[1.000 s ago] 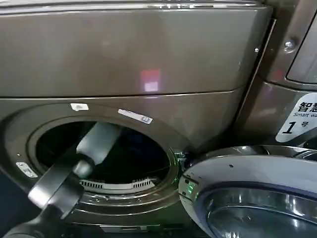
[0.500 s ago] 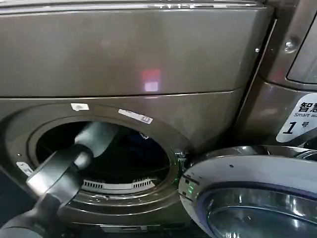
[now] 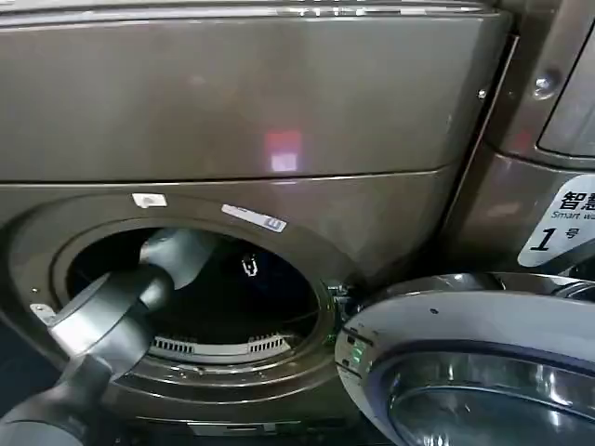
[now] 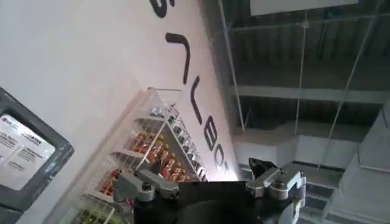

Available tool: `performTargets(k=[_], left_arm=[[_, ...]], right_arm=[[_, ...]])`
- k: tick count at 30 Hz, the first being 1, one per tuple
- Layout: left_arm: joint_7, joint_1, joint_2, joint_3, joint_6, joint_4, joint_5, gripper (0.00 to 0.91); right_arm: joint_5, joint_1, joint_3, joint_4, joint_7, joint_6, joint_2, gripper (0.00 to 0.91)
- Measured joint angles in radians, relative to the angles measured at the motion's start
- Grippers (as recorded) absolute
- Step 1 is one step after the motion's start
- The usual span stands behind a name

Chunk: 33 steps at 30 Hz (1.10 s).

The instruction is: Grasp the clothes from the dryer.

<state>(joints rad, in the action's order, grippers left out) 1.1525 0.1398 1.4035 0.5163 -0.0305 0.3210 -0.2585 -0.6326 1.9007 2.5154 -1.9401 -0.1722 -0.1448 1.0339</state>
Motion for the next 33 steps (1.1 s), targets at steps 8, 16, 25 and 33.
performTargets(k=[8, 16, 25, 33], left_arm=[[0.004, -0.009, 0.002, -0.002, -0.004, -0.011, 0.001, 0.000], [0.005, -0.010, 0.013, 0.002, -0.009, -0.024, -0.006, 0.000], [0.003, -0.010, 0.014, 0.002, -0.013, -0.025, -0.010, 0.000], [-0.030, -0.023, 0.009, -0.015, -0.002, -0.007, 0.008, 0.000]], right_arm=[[0.000, 0.001, 0.000, -0.001, 0.000, 0.002, 0.001, 0.907], [-0.001, 0.001, 0.010, 0.009, 0.001, 0.005, 0.001, 0.907], [-0.001, -0.004, 0.008, 0.009, 0.002, 0.006, 0.002, 0.907], [-0.001, -0.003, 0.010, 0.012, 0.003, 0.006, 0.001, 0.907]])
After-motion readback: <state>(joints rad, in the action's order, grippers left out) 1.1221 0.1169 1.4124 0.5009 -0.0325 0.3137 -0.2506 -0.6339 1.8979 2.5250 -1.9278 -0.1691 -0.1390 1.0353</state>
